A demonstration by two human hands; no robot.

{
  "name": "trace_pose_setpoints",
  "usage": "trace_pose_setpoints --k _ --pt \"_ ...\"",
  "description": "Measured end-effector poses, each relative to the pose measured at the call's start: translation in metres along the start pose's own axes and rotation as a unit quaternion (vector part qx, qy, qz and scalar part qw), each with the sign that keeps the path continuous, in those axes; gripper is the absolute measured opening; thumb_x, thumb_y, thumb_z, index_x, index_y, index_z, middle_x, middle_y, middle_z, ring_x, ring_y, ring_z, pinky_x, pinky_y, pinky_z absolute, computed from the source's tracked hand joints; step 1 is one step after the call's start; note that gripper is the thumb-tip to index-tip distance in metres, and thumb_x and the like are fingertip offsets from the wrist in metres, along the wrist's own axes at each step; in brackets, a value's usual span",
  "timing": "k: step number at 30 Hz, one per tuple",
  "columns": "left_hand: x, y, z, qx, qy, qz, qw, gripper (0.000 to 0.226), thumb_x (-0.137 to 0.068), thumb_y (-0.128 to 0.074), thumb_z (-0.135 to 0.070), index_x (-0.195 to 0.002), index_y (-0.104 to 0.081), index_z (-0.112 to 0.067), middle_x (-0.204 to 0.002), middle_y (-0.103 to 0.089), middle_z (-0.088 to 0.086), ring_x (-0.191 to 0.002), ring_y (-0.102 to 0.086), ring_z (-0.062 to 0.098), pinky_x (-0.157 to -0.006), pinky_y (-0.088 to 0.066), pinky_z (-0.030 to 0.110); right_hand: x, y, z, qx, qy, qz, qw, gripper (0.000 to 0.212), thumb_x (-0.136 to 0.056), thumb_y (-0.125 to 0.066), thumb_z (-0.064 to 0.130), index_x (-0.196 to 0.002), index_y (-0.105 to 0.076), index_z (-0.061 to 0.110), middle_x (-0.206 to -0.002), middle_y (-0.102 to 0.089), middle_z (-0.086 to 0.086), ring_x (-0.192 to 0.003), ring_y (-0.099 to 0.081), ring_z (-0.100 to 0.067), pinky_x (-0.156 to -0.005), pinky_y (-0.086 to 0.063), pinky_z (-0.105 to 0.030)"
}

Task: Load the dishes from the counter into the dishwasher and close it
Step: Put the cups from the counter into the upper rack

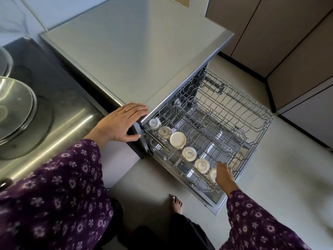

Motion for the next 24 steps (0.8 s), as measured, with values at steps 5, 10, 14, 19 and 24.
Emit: trace_pose_setpoints --k 5,10,14,19,24 --pt "0.010 0.019 0.004 0.036 0.043 -0.055 0.997 0.063 -0.087 -0.050 -0.045 -0.138 -0.038 -0.011 -0.145 -0.039 0.008 -0.137 -0.032 0.021 -0.115 -0.026 0.040 0.021 0.065 0.063 -0.068 0.045 -0.081 0.993 0.040 -0.086 -0.059 0.007 -0.124 -0.046 0.004 -0.120 -0.051 -0.015 -0.106 -0.050 -0.025 -0.087 -0.049 -0.035" --pt "0.063 0.056 0.011 0.046 0.120 -0.120 0.984 0.057 -0.085 -0.062 -0.028 -0.135 -0.045 -0.008 -0.144 -0.041 0.010 -0.135 -0.036 0.023 -0.112 -0.032 0.039 0.071 0.127 0.178 -0.146 0.196 -0.140 0.960 0.036 -0.091 -0.055 0.017 -0.125 -0.048 0.006 -0.123 -0.051 -0.012 -0.112 -0.045 -0.024 -0.084 -0.038 -0.028" --pt "0.140 0.081 0.024 0.064 0.210 -0.155 0.963 0.055 -0.078 -0.061 -0.024 -0.130 -0.050 -0.009 -0.144 -0.040 0.012 -0.128 -0.043 0.025 -0.107 -0.037 0.035 0.134 0.154 0.283 -0.186 0.342 -0.177 0.904 0.023 -0.086 -0.064 0.018 -0.107 -0.061 0.009 -0.101 -0.062 -0.006 -0.094 -0.056 -0.020 -0.084 -0.045 -0.033" --pt "0.274 0.110 0.037 0.080 0.343 -0.228 0.908 0.057 -0.072 -0.068 -0.019 -0.125 -0.048 -0.011 -0.132 -0.050 0.012 -0.117 -0.051 0.025 -0.102 -0.037 0.028 0.220 0.151 0.416 -0.212 0.472 -0.132 0.845 0.009 -0.082 -0.067 0.011 -0.090 -0.067 0.016 -0.082 -0.061 0.006 -0.075 -0.059 -0.007 -0.075 -0.050 -0.025" --pt "0.444 0.132 0.033 0.050 0.476 -0.310 0.821 0.046 -0.081 -0.055 -0.030 -0.122 -0.052 -0.011 -0.127 -0.054 0.009 -0.118 -0.050 0.019 -0.101 -0.038 0.029 0.323 0.125 0.539 -0.163 0.601 -0.083 0.778 0.005 -0.084 -0.067 0.014 -0.088 -0.067 0.017 -0.079 -0.061 0.009 -0.073 -0.060 -0.004 -0.068 -0.050 -0.016"
Point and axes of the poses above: each hand's wrist, its own x-axis away from the middle knuckle, its own y-axis out of the back of the hand, z = x × y, the point moved 10 cm from there along -x, towards the middle knuckle
